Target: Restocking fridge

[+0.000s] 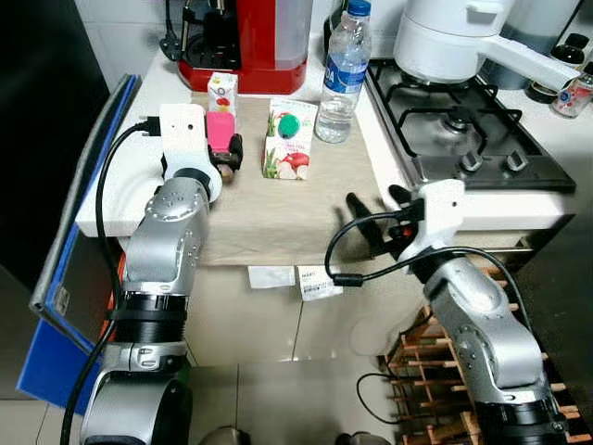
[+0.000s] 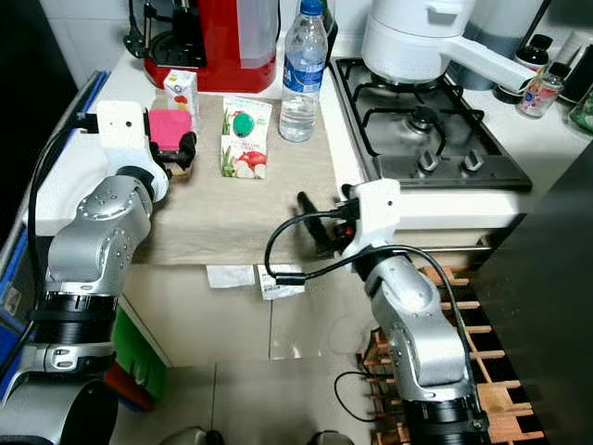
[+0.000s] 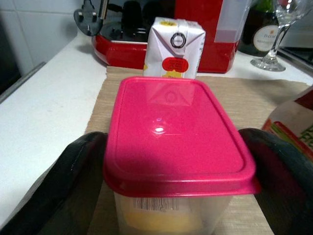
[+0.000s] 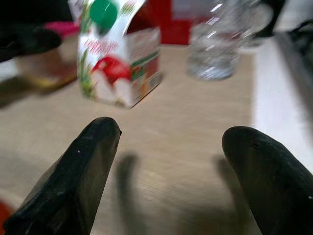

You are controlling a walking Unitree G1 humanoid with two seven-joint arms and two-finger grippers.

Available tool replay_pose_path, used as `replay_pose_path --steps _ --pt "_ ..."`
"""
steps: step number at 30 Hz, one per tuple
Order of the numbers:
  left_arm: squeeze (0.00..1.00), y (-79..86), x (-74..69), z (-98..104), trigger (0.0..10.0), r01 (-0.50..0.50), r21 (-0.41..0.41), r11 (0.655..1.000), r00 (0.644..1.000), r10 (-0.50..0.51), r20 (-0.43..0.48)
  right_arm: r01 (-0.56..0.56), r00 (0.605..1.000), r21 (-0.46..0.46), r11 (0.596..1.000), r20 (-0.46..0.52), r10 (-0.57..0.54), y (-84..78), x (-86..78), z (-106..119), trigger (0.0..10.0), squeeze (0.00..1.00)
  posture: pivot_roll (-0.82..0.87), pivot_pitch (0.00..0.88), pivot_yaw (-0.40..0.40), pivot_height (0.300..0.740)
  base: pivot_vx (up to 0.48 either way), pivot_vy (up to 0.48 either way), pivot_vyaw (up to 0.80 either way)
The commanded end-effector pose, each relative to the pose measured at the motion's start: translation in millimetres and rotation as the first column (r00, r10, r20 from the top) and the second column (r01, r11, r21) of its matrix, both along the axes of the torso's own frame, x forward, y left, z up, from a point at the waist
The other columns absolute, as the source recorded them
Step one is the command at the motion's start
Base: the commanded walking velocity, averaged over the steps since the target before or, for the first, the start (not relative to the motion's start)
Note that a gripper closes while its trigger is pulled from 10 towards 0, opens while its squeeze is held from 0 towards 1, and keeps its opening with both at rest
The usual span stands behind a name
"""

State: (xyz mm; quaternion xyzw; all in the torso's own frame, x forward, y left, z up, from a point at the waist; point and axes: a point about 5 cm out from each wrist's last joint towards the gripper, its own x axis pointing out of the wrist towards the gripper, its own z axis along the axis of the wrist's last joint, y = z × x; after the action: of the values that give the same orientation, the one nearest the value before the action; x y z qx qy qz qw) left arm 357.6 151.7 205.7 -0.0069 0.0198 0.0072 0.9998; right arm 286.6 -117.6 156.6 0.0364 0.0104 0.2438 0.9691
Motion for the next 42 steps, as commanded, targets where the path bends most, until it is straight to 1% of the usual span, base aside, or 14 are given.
replay_pose_path --steps 1,2,4,14,18,20,22,23,24,26,32,35,36,42 --pt "0.0 -2.1 -1.2 -7 10.0 -0.003 0.011 1.0 0.999 0.004 -0.033 -0.028 1.0 -0.005 1.0 -0.005 0.028 4.9 2.0 1 10.0 0.0 -0.09 0.054 -0.009 0.74 0.0 0.0 0.0" --pt "0.0 -2.1 -1.2 -7 10.0 -0.003 0.011 1.0 0.999 0.004 -0.033 -0.028 1.0 -0.005 1.0 -0.005 0.028 4.9 2.0 1 10.0 0.0 -0.09 0.054 -0.009 0.74 0.0 0.0 0.0" --pt "0.0 -3.2 -2.1 -7 10.0 -0.004 0.009 1.0 0.999 0.004 -0.036 -0.055 0.998 0.022 0.998 0.013 0.055 13.3 5.5 6 10.0 0.0 -0.09 0.052 -0.011 0.74 0.0 0.0 0.0" --pt "0.0 -8.6 -5.0 -15 10.0 0.01 -0.004 1.0 0.997 -0.01 -0.07 -0.1 0.995 0.016 0.995 0.024 0.1 22.4 6.0 7 10.0 0.0 -0.08 0.046 -0.014 0.74 0.0 0.0 0.0" --pt "0.0 -7.2 1.8 -23 10.0 0.024 0.0 1.0 0.997 -0.024 -0.075 -0.099 0.995 0.02 0.995 0.023 0.098 23.1 6.5 7 10.0 0.0 -0.08 0.044 -0.014 0.74 0.0 0.0 0.0" --pt "0.0 -8.1 12.2 -29 10.0 0.046 -0.007 0.999 0.997 -0.046 -0.058 -0.095 0.995 0.02 0.995 0.021 0.095 23.2 7.1 6 10.0 0.0 -0.08 0.042 -0.018 0.74 0.0 0.0 0.0" --pt "0.0 -8.4 16.3 -31 10.0 0.058 0.015 0.998 0.997 -0.058 -0.053 -0.095 0.995 0.021 0.995 0.021 0.094 23.5 7.1 6 10.0 0.0 -0.08 0.039 -0.017 0.74 0.0 0.0 0.0" --pt "0.0 -8.4 17.8 -33 10.0 0.063 0.001 0.998 0.997 -0.063 -0.051 -0.095 0.995 0.02 0.995 0.021 0.095 23.8 7.0 6 10.0 0.0 -0.08 0.039 -0.017 0.74 0.0 0.0 0.0" --pt "0.0 -8.9 19.5 -36 10.0 0.074 0.006 0.997 0.996 -0.074 -0.054 -0.096 0.995 0.02 0.995 0.022 0.095 24.1 7.1 6 10.0 0.0 -0.09 0.037 -0.014 0.74 0.0 0.0 0.0" --pt "0.0 -8.1 22.0 -43 10.0 0.079 0.008 0.997 0.994 -0.078 -0.076 -0.096 0.995 0.019 0.995 0.024 0.095 24.4 6.8 6 10.0 0.0 -0.09 0.037 -0.014 0.74 0.0 0.0 0.0" --pt "0.0 -2.4 27.4 -47 10.0 0.076 0.009 0.997 0.995 -0.075 -0.062 -0.09 0.996 0.014 0.996 0.025 0.09 22.7 5.4 6 10.0 0.0 -0.1 0.035 -0.009 0.74 0.0 0.0 0.0" --pt "0.0 -2.0 27.8 -47 10.0 0.076 0.009 0.997 0.995 -0.075 -0.061 -0.089 0.996 0.014 0.996 0.024 0.089 22.3 5.3 5 10.0 0.0 -0.1 0.035 -0.009 0.74 0.0 0.0 0.0" --pt "0.0 -1.6 29.0 -47 0.0 0.084 0.004 0.996 0.996 -0.083 -0.043 -0.088 0.996 0.013 0.996 0.024 0.088 21.8 4.7 5 10.0 0.0 -0.1 0.035 -0.009 0.74 0.0 0.0 0.0" --pt "0.0 -3.5 30.1 -48 0.0 0.107 -0.007 0.994 0.994 -0.107 -0.015 -0.085 0.996 0.012 0.996 0.025 0.085 20.9 4.5 5 10.0 0.0 -0.1 0.035 -0.009 0.74 0.0 0.0 0.0"
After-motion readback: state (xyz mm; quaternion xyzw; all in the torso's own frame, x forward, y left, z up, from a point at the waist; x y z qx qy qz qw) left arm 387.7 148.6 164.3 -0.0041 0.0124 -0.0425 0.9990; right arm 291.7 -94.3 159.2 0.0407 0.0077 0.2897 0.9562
